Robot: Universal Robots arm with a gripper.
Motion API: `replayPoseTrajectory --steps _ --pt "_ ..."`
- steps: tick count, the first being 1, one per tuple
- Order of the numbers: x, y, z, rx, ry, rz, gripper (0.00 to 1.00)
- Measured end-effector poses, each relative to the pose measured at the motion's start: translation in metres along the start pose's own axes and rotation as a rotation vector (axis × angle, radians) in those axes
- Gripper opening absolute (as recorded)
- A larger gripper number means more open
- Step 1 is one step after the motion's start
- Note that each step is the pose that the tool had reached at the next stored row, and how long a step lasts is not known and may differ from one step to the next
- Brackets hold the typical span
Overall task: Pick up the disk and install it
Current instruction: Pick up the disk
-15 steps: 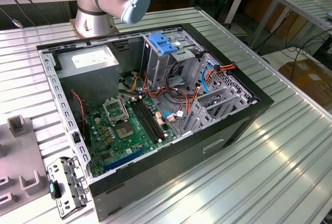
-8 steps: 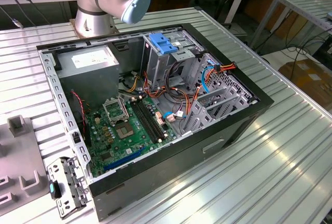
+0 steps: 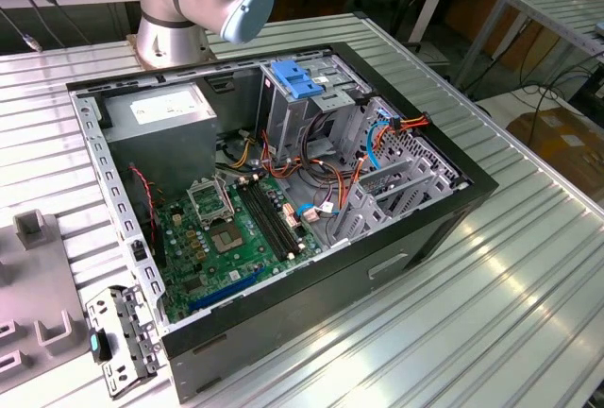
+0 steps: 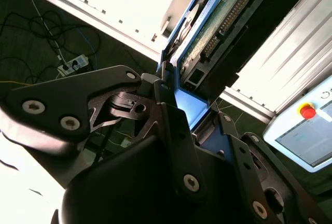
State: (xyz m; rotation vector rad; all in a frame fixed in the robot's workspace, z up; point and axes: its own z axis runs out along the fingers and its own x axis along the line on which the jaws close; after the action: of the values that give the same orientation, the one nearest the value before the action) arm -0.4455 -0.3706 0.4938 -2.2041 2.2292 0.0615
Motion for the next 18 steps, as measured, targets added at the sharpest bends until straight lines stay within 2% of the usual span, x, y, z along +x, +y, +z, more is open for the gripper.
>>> replayPoseTrajectory --steps 4,7,13,18 --pt "-0.0001 -0.0080 -0.0002 0.0000 0.0000 0.000 0.37" --pt "0.0003 -0.0112 -0.0003 0.0000 0.0000 0.000 0.37" --pt "0.0054 -0.0118 -0.0010 -0.0001 0.0000 0.000 0.37" --pt "0.0053 -0.0116 -0.0081 -0.0001 0.0000 0.000 0.37"
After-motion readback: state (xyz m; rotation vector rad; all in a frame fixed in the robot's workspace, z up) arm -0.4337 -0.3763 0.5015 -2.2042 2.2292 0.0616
